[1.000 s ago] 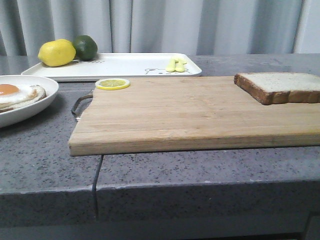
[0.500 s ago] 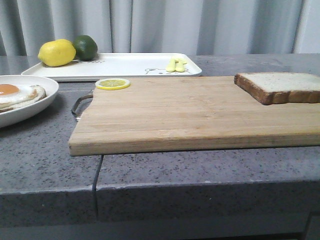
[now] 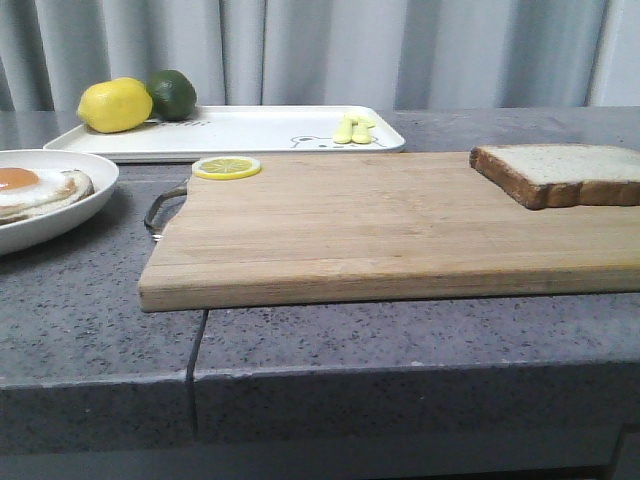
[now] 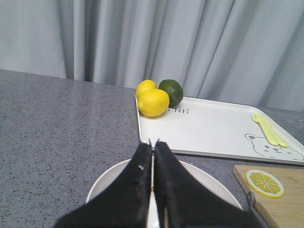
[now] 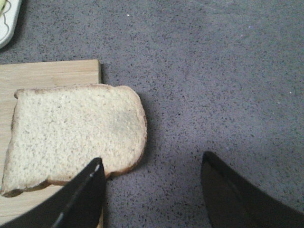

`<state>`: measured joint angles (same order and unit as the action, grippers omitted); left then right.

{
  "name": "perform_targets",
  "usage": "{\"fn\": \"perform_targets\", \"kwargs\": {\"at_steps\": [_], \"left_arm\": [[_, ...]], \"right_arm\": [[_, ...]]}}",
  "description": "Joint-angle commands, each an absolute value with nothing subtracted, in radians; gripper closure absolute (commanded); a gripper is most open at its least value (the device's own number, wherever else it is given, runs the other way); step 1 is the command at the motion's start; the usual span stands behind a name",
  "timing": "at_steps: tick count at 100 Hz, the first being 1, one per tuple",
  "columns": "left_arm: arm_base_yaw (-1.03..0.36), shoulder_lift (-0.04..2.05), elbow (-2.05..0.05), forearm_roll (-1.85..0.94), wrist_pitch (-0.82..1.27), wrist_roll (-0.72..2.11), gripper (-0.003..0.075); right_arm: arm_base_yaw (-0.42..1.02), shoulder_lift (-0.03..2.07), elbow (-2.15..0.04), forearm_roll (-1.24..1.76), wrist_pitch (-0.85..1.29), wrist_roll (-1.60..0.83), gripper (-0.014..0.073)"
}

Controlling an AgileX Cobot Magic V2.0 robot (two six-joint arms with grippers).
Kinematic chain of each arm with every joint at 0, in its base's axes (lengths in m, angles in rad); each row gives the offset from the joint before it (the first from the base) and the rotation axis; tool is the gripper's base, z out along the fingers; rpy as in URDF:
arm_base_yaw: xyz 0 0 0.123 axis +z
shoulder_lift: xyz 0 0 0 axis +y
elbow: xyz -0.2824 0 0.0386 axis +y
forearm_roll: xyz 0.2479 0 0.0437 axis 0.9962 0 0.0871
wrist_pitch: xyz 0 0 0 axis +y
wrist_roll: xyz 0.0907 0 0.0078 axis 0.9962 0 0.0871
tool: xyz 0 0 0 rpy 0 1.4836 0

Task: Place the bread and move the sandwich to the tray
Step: 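Move the right gripper over the bread slice on the cutting board, then lower the right gripper and grasp the bread slice's edge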

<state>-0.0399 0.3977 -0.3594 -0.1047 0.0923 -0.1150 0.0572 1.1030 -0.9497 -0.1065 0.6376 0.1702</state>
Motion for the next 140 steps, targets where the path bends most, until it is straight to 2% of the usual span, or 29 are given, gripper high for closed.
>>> {"fn": "perform_targets", "kwargs": {"at_steps": [1, 22, 56, 79, 123, 130, 135, 140], "left_arm": [[-0.040, 0.409, -0.397, -0.112, 0.011, -0.117, 0.0740], [-0.040, 0.409, -0.397, -0.112, 0.011, -0.117, 0.0740], [-0.040, 0.409, -0.397, -0.112, 0.011, -0.117, 0.0740], [-0.040, 0.409, -0.397, -0.112, 0.011, -0.117, 0.0740], [-0.040, 0.409, -0.397, -0.112, 0.011, -0.117, 0.0740], [-0.040, 0.409, -0.397, -0.112, 0.010, -0.117, 0.0740], [-0.040, 0.409, -0.397, -0.112, 0.010, -0.117, 0.0740], [-0.040, 0.409, -0.397, -0.112, 0.010, -0.117, 0.0740]], "right_arm": [[0.051, 1.173, -1.046, -0.104, 0.631, 0.172, 0.0140], [-0.034, 1.363, -1.195, 0.044, 0.814, 0.133, 0.0140], [-0.257, 1.537, -1.236, 0.600, 0.912, -0.310, 0.0140], [-0.268, 1.627, -1.236, 0.769, 0.929, -0.452, 0.0140], [-0.268, 1.710, -1.236, 0.826, 0.938, -0.462, 0.0144], [-0.268, 1.710, -1.236, 0.826, 0.942, -0.462, 0.0195], [-0.268, 1.710, -1.236, 0.826, 0.948, -0.461, 0.0274], [-0.268, 1.710, -1.236, 0.826, 0.955, -0.460, 0.0398]]}}
